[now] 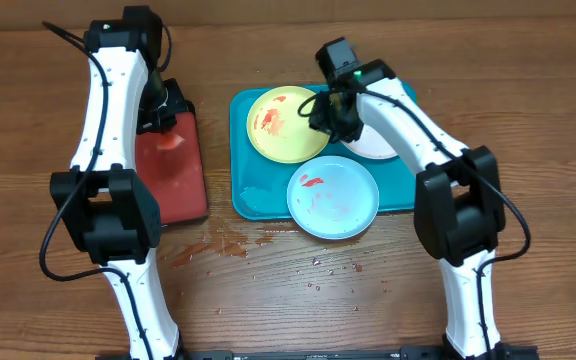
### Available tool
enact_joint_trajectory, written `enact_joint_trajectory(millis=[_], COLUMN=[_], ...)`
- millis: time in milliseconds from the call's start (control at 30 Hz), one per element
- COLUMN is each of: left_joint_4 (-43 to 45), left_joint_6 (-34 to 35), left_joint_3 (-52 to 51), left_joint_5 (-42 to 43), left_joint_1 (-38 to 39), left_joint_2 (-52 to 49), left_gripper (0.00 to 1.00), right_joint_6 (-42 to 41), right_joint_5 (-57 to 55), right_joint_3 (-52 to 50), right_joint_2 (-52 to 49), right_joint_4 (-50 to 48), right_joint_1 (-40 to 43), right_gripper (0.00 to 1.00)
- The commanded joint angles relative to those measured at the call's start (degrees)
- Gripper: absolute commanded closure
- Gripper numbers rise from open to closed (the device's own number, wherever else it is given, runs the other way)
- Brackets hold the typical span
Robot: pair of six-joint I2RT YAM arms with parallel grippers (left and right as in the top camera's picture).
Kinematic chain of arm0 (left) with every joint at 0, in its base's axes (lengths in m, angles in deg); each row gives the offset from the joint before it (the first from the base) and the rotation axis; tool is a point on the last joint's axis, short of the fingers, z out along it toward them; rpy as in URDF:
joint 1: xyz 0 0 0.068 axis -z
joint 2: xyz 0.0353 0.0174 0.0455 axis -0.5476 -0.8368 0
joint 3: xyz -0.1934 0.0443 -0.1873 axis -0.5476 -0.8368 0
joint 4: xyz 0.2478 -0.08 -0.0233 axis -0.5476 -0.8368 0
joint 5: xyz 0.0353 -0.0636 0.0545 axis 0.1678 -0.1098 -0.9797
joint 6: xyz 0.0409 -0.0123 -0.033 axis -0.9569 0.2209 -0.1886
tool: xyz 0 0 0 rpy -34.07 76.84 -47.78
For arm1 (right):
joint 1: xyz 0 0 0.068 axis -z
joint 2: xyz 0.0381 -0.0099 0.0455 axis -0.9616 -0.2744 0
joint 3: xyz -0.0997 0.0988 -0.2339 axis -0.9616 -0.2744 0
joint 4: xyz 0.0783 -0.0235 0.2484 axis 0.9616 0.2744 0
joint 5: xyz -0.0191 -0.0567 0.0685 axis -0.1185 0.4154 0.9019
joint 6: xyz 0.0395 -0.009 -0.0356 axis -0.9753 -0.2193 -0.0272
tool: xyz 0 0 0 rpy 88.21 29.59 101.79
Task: Clean dirty plates on tray and stack at the side
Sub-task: 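Grasp the yellow plate rim with the right gripper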
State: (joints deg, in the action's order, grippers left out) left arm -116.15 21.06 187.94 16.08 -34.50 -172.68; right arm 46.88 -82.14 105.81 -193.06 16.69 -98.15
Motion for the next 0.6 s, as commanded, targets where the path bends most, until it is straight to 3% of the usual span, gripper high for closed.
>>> enact_joint_trajectory(millis=[0,567], left_joint_4=[0.1,0.5], left_joint_6=[1.2,1.2], left_joint_3=[0.9,0.9], left_joint_5=[-0.8,-0.7], left_joint_1=[0.6,0.6], left_joint_2=[1.4,1.4], left_gripper=[0.96,0.96], right_joint_6=[-2.2,-2.1], right_joint_5=[-0.9,-0.8], right_joint_3=[1.3,-0.9], right_joint_2=[-1.2,-2.1], right_joint_4=[0.7,-3.8], right_joint_1=[-0.3,-0.3], right_gripper=[0.57,0.58])
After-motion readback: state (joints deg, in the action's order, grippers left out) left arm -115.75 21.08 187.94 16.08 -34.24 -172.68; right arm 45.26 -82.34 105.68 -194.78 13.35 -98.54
